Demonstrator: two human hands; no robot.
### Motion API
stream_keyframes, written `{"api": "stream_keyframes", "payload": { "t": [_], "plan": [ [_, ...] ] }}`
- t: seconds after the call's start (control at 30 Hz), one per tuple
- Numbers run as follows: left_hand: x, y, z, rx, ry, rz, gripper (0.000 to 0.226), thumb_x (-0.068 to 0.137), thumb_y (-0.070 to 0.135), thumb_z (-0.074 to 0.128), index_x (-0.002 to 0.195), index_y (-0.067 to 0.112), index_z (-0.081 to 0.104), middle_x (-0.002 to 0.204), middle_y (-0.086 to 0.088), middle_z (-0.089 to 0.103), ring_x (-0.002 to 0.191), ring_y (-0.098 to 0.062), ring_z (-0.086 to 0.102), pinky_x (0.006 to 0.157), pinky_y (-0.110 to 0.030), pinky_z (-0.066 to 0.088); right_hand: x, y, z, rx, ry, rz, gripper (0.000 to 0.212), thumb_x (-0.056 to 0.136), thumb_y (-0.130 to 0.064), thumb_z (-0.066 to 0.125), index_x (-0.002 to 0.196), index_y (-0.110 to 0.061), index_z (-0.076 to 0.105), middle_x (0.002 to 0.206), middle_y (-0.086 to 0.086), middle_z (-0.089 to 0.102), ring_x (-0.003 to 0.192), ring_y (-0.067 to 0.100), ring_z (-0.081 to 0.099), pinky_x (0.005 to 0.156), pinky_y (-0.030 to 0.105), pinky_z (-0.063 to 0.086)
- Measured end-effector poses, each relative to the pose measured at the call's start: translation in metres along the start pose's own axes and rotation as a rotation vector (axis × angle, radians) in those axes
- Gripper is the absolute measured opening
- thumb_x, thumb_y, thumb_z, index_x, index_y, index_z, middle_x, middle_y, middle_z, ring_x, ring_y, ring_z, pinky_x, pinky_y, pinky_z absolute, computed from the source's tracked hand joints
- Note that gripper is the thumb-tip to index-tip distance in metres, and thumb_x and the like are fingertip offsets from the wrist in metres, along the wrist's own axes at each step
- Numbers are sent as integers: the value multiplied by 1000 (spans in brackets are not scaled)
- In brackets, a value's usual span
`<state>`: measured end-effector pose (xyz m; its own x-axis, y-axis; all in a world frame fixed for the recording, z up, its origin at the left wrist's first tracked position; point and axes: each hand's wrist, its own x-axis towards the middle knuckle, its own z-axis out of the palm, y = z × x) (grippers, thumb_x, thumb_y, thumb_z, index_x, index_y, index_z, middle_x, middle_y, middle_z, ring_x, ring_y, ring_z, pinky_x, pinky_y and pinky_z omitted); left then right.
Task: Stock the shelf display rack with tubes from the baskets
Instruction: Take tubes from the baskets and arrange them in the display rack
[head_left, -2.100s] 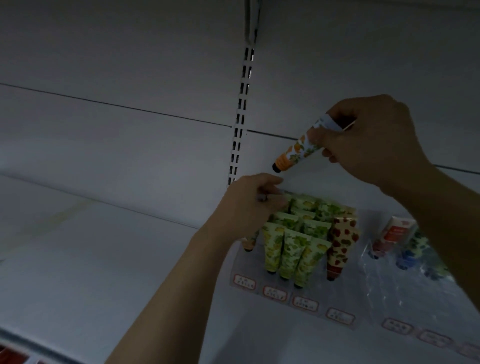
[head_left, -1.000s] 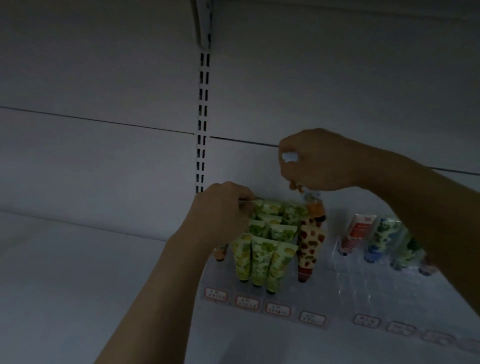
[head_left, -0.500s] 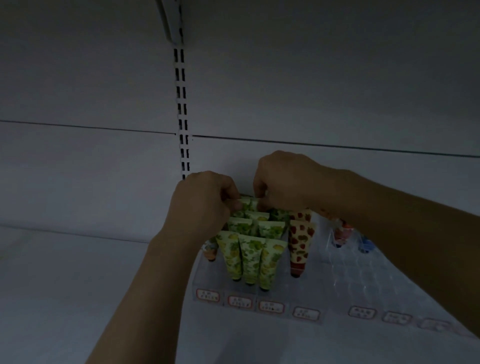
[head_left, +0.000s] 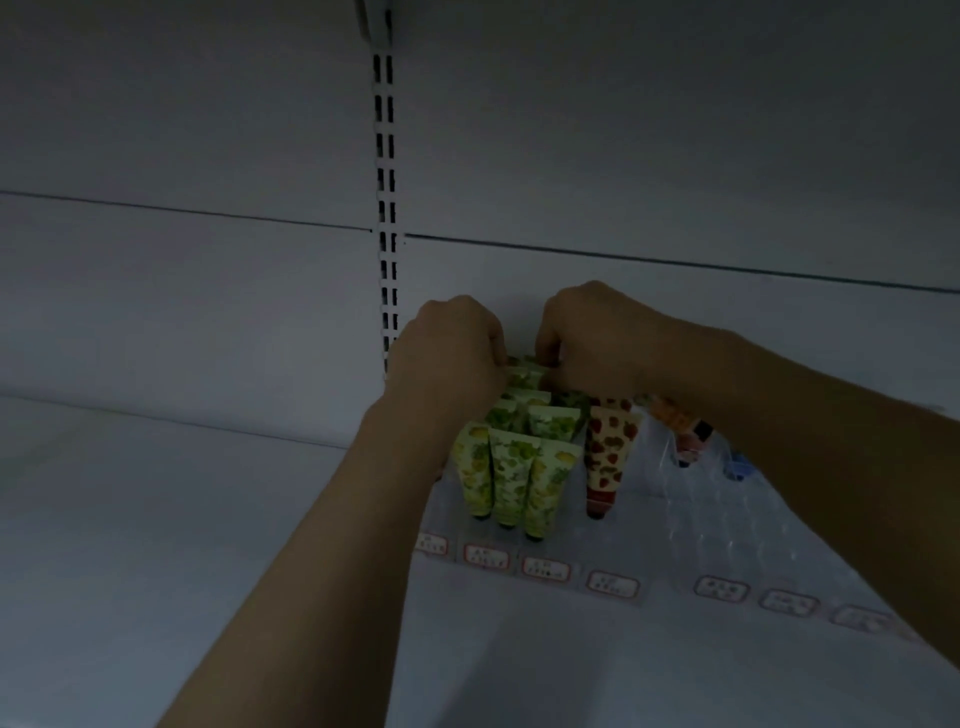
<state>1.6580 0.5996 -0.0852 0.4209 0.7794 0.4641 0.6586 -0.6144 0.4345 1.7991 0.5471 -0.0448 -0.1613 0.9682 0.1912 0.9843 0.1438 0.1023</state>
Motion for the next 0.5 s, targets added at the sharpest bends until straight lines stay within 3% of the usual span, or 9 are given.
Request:
{"api": "stream_keyframes", "payload": {
  "t": [0.1, 0.2, 0.27, 0.4, 0.5],
  "plan": [
    [7, -3, 3, 35, -22, -43, 14, 83, 22, 71, 93, 12, 71, 104, -9, 65, 94, -24, 61, 81, -32, 54, -1, 4, 1, 37, 9, -11, 13, 82, -17, 69, 87, -5, 75, 93, 7, 71, 82, 17, 61, 68, 18, 39],
    [8, -1, 6, 75, -1, -48, 15, 83, 19, 70, 95, 11, 71, 104, -8, 65, 94, -24, 62, 79, -32, 54, 0, 6, 4, 33, 13, -9, 16, 82, -16, 69, 84, -1, 74, 92, 13, 69, 82, 22, 62, 67, 24, 44],
    [8, 1, 6, 99, 10, -42, 12, 83, 17, 69, 93, 12, 71, 102, -9, 65, 93, -25, 62, 74, -30, 52, 3, 5, 7, 7, 12, -30, 14, 82, -9, 65, 81, 3, 73, 85, 14, 68, 72, 19, 55, 57, 25, 38],
    [5, -1, 5, 110, -19, -41, 13, 85, 19, 66, 93, 10, 71, 102, -10, 65, 92, -25, 61, 67, -27, 46, 6, -2, 10, -4, 2, 6, 26, 82, 0, 58, 57, -6, 56, 56, -2, 44, 55, 11, 39, 61, 24, 35],
    [2, 1, 2, 105, -37, -39, 14, 86, 19, 65, 93, 10, 71, 101, -9, 65, 89, -24, 61, 65, -27, 44, 6, -5, 10, 22, -17, 19, 22, 80, 2, 58, 61, -8, 58, 57, -1, 45, 59, 15, 45, 61, 28, 40]
  ]
}}
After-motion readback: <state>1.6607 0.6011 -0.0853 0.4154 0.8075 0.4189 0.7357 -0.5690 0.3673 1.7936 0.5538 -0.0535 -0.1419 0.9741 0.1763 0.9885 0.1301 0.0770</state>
